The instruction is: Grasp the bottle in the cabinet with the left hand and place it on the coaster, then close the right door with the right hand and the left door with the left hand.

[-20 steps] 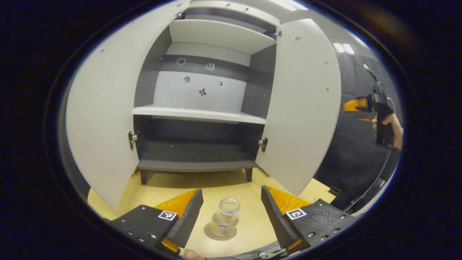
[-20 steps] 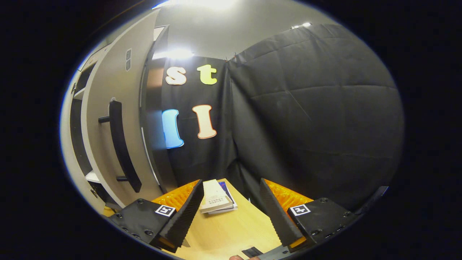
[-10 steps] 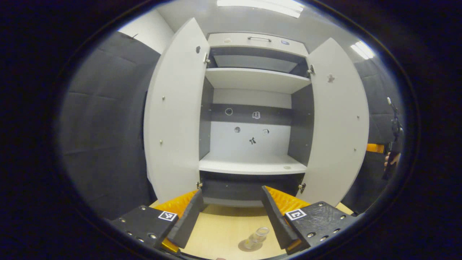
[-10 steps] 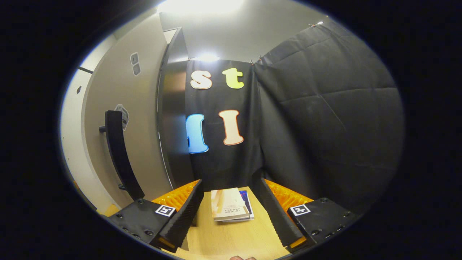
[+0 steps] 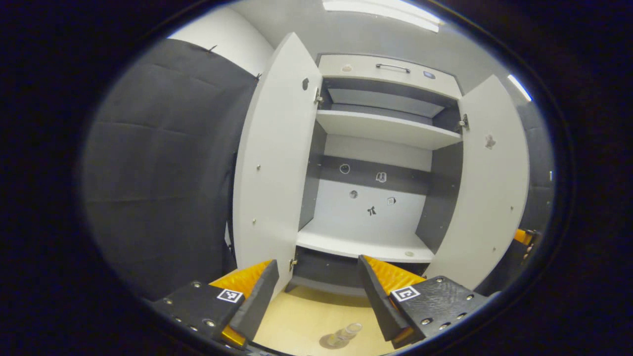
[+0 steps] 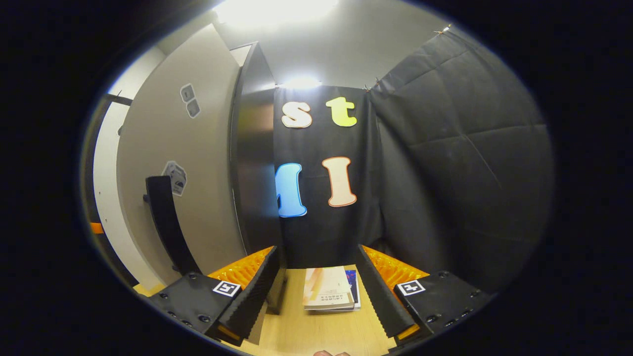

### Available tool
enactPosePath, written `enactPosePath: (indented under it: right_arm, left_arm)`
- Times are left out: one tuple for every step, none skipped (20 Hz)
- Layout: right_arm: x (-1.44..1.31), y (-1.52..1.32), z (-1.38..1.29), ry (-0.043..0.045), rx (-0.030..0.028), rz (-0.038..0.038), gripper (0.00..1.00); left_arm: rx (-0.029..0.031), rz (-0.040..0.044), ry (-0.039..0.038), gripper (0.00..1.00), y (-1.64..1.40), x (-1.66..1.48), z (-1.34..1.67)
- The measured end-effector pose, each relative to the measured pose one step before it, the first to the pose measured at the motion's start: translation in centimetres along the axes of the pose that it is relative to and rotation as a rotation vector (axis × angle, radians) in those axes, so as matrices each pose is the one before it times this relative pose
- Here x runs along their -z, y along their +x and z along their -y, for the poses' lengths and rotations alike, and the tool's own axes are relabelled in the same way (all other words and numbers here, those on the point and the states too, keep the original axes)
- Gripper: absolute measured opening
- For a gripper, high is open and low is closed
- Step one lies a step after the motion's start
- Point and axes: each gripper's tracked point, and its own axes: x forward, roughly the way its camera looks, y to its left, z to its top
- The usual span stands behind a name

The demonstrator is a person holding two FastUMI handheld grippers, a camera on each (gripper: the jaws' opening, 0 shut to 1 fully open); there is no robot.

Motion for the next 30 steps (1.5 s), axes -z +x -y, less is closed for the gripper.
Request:
enactPosePath:
  right_arm:
    - [-0.494, 0.138, -0.516, 0.00359, -0.01077, 0.00283, 0.99]
    - [-0.293, 0.068, -0.561, 0.00247, -0.00800, 0.00214, 0.99]
    - [-0.382, 0.105, -0.611, 0.00035, -0.00582, 0.00389, 0.96]
    - [-0.255, 0.007, -0.652, -0.00117, -0.00373, -0.00010, 0.96]
    - [-0.272, 0.061, -0.677, -0.00282, -0.00720, 0.00090, 0.96]
    - [-0.157, 0.039, -0.656, -0.00452, -0.00394, 0.00181, 0.99]
    - [-0.148, 0.019, -0.586, -0.00366, -0.00325, -0.00231, 0.99]
    - [0.210, 0.040, -0.651, -0.00105, -0.00531, -0.00473, 0.99]
    - [0.095, -0.006, -0.631, 0.00085, -0.00466, -0.00651, 0.99]
    - [0.202, -0.140, -0.659, -0.00078, -0.00794, -0.00805, 0.99]
    - [0.152, -0.128, -0.376, -0.00783, 0.00556, -0.00845, 0.99]
    - [-0.023, -0.157, 0.142, -0.01214, 0.01737, -0.00235, 0.94]
    - [-0.208, -0.153, 0.099, -0.00436, 0.01418, 0.00432, 0.92]
    - [0.192, -0.016, -0.118, -0.00266, 0.01271, -0.00461, 0.96]
    - [0.007, 0.007, -0.173, -0.00286, 0.00924, -0.00129, 0.96]
    - [-0.081, -0.163, -0.251, -0.00803, 0.01036, 0.00277, 0.96]
    - [-0.217, -0.079, -0.120, -0.01135, 0.01339, 0.00506, 0.96]
    - [-0.095, -0.184, -0.180, -0.00623, 0.01080, 0.00405, 0.96]
    - [0.108, -0.011, -0.302, 0.00414, 0.00648, -0.00391, 0.96]
    - [0.169, -0.086, -0.686, 0.00560, -0.00394, -0.00336, 0.97]
    - [-0.024, 0.127, -0.336, 0.00044, -0.00542, -0.00518, 0.97]
    - [0.026, 0.032, -0.340, -0.00304, -0.00418, -0.00238, 0.97]
    - [-0.072, 0.048, -0.486, -0.00401, -0.00499, 0.00106, 0.97]
    - [0.044, 0.091, -0.846, 0.00161, -0.00829, -0.00033, 0.96]
    - [0.047, -0.138, -1.132, 0.00627, -0.00991, -0.00027, 0.96]
    - [0.190, -0.533, -1.352, 0.00289, -0.01294, -0.00168, 0.97]
    - [-0.045, 0.088, -1.126, -0.00092, -0.01595, -0.00025, 0.97]
    - [0.030, 0.233, -0.943, -0.00051, -0.01245, 0.00046, 0.97]
    - [-0.027, 0.426, -0.924, -0.00065, -0.01141, 0.00248, 0.97]
    - [0.020, 0.440, -1.071, 0.00725, -0.01571, 0.00363, 0.97]
  left_arm:
    - [0.00091, 0.00176, 0.00193, 0.94, 0.174, -0.014, -0.359]
    - [0.00535, -0.00088, 0.00096, 0.94, 0.109, 0.154, -0.226]
    - [0.00710, -0.00140, -0.00121, 0.93, 0.134, 0.024, -0.183]
    - [0.01132, -0.00684, -0.00211, 0.94, 0.258, 0.173, -0.094]
    - [0.01287, -0.00443, 0.00185, 0.94, 0.087, -0.006, -0.051]
    - [0.01015, 0.00032, 0.00756, 0.92, 0.147, -0.104, -0.175]
    - [0.01098, 0.00323, 0.00937, 0.93, 0.118, -0.113, -0.218]
    - [0.01181, 0.00062, 0.00599, 0.93, 0.087, 0.044, -0.075]
    - [0.01250, -0.00212, 0.00288, 0.94, -0.067, -0.017, -0.083]
    - [0.00715, -0.00209, -0.00102, 0.94, 0.172, 0.128, -0.253]
    - [0.01120, -0.00135, -0.00494, 0.93, 0.135, -0.024, -0.204]
    - [0.01028, -0.00101, -0.00577, 0.92, -0.002, 0.040, -0.177]
    - [0.00663, 0.00111, -0.00349, 0.94, 0.076, 0.042, -0.371]
    - [0.00668, -0.00039, -0.00212, 0.94, 0.069, 0.037, -0.296]
    - [0.00391, 0.00018, -0.00139, 0.94, 0.002, 0.036, -0.373]
    - [0.00563, 0.00111, 0.00034, 0.93, 0.019, 0.105, -0.314]
    - [0.00323, 0.00069, 0.00220, 0.94, 0.018, 0.043, -0.319]
    - [-0.00475, -0.00537, 0.00417, 0.94, -0.060, 0.265, -0.515]
    - [-0.00581, -0.00652, 0.00411, 0.94, 0.006, 0.215, -0.563]
    - [0.00020, -0.00169, 0.00140, 0.93, -0.014, 0.132, -0.245]
    - [0.00138, 0.00027, -0.00252, 0.94, 0.003, 0.085, -0.281]
    - [0.00219, -0.00111, -0.00462, 0.94, -0.047, 0.148, -0.244]
    - [0.00251, 0.00036, -0.00521, 0.94, 0.048, 0.130, -0.321]
    - [-0.00016, -0.00178, -0.00545, 0.93, -0.020, 0.149, -0.255]
    - [0.00018, -0.00210, -0.00484, 0.93, -0.024, 0.182, -0.293]
    - [-0.00089, -0.00103, -0.00311, 0.93, -0.064, 0.074, -0.304]
    - [-0.00163, -0.00278, -0.00058, 0.93, -0.062, 0.057, -0.363]
    - [0.00012, -0.00244, 0.00213, 0.93, -0.012, 0.085, -0.300]
    - [-0.00566, -0.00835, 0.00417, 0.94, 0.028, 0.256, -0.422]
    - [-0.00707, -0.00594, 0.00343, 0.94, 0.000, 0.215, -0.495]
